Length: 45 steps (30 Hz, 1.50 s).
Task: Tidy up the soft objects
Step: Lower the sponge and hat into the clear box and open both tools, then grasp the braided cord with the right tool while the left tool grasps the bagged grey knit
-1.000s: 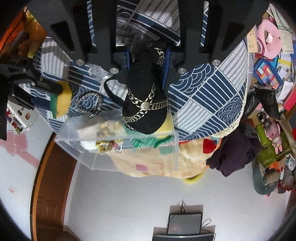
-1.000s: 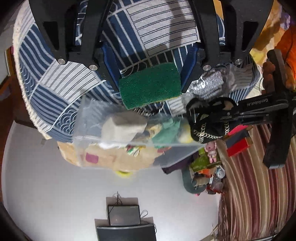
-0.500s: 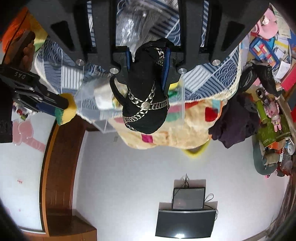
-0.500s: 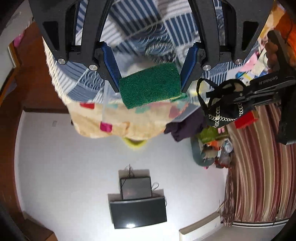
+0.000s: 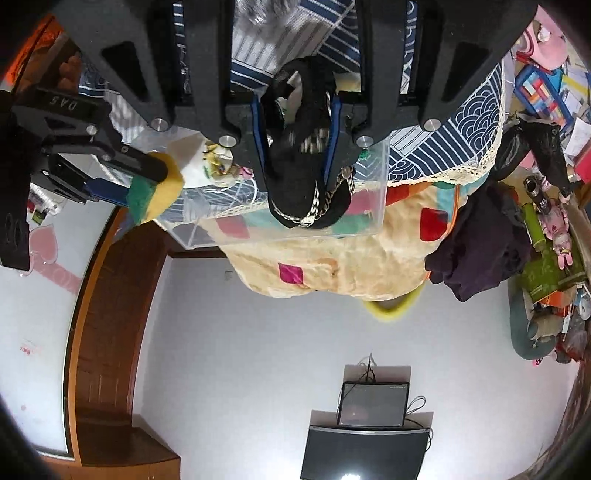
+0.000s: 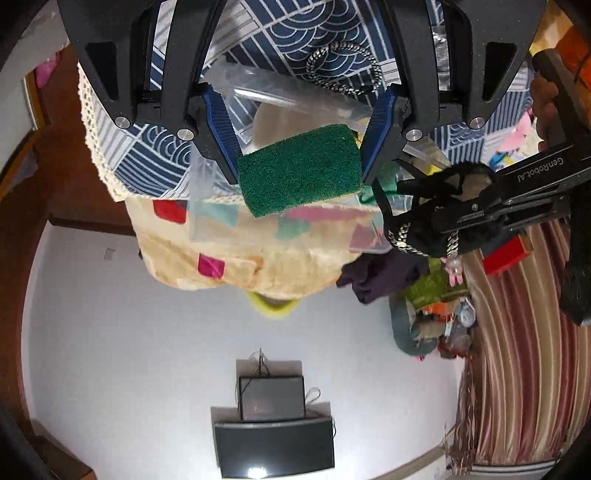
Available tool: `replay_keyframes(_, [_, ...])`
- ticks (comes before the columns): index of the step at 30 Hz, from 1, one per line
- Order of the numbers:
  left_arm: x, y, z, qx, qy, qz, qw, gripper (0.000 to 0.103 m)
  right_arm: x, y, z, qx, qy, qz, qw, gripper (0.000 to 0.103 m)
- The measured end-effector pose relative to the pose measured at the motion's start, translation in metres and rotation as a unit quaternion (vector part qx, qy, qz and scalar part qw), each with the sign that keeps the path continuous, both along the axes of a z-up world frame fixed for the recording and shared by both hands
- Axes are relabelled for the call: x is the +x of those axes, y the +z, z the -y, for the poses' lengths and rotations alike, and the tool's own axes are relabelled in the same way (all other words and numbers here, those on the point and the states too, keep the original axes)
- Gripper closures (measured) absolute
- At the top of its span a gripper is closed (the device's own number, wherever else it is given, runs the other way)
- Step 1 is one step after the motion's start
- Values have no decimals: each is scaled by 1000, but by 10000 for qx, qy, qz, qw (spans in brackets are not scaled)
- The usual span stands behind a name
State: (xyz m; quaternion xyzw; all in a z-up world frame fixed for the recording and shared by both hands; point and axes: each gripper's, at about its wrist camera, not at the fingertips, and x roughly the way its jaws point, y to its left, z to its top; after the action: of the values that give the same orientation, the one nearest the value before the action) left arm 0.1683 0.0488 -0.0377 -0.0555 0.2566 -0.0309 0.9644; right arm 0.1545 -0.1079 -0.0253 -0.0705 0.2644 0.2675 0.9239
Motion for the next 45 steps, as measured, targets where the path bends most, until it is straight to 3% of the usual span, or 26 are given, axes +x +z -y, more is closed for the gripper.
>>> replay_keyframes(14, [31,-29,26,496,-182,-390,9978,76,14,-15,-10,-422,-22,-218,9989,39])
replay_keyframes(17, [32,-30,30,525,-295,-469,9971,60,13,-13,-7,-412,-38,-245,9988,30])
replay_keyframes(18, [32,-30,31,535,-322,-476,9969,46,13,-12,-7,-412,-47,-238,9989,27])
replay_keyframes(19, [30,-30,31,557,-305,-460,9969,42,12,-11,-6,-408,-41,-230,9989,26])
replay_keyframes(29, [2,-16,23,492,-271,-436,9975,29,-13,4,15,-269,54,-53,9996,25])
replay_keyframes(34, [-24,-10,12,302,-140,-323,9989,12,-30,8,24,-165,121,30,9998,22])
replay_keyframes(45, [-63,-58,15,343,-303,-1016,9938,8,-34,-34,18,-413,291,-501,9975,18])
